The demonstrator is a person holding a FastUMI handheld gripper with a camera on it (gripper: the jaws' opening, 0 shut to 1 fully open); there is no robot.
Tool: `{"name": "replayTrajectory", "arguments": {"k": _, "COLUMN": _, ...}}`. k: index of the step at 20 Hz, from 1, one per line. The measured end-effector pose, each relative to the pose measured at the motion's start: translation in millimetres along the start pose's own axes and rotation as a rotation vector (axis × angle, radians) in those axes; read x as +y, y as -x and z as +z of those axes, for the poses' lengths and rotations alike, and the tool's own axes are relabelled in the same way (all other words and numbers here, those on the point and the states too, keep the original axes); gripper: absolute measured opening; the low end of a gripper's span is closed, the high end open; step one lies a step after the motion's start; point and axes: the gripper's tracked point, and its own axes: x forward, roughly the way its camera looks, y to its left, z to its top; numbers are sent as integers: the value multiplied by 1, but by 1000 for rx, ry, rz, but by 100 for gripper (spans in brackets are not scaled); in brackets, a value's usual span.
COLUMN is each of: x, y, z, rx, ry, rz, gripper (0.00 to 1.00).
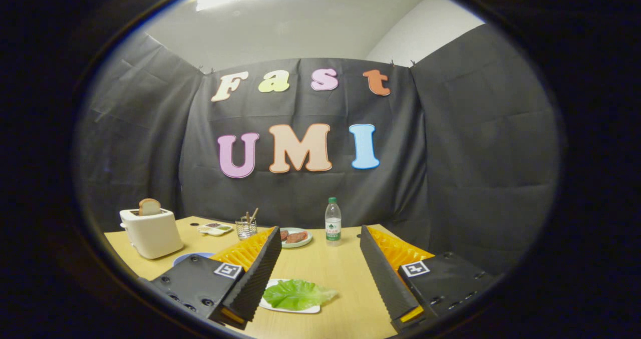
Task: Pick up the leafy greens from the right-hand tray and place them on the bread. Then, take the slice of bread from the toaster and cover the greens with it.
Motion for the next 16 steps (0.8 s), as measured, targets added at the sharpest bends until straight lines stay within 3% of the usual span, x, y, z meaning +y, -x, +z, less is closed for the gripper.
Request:
{"name": "replayTrajectory", "arguments": {"k": 7, "x": -19, "y": -6, "z": -14, "rx": 46, "ry": -38, "rz": -24, "gripper": 99}}
{"name": "replayTrajectory", "arguments": {"k": 13, "x": -60, "y": -27, "z": -72, "rx": 226, "ry": -125, "rz": -100, "gripper": 99}}
{"name": "replayTrajectory", "arguments": {"k": 16, "x": -64, "y": -39, "z": -108, "rx": 328, "ry": -190, "rz": -97, "gripper": 98}}
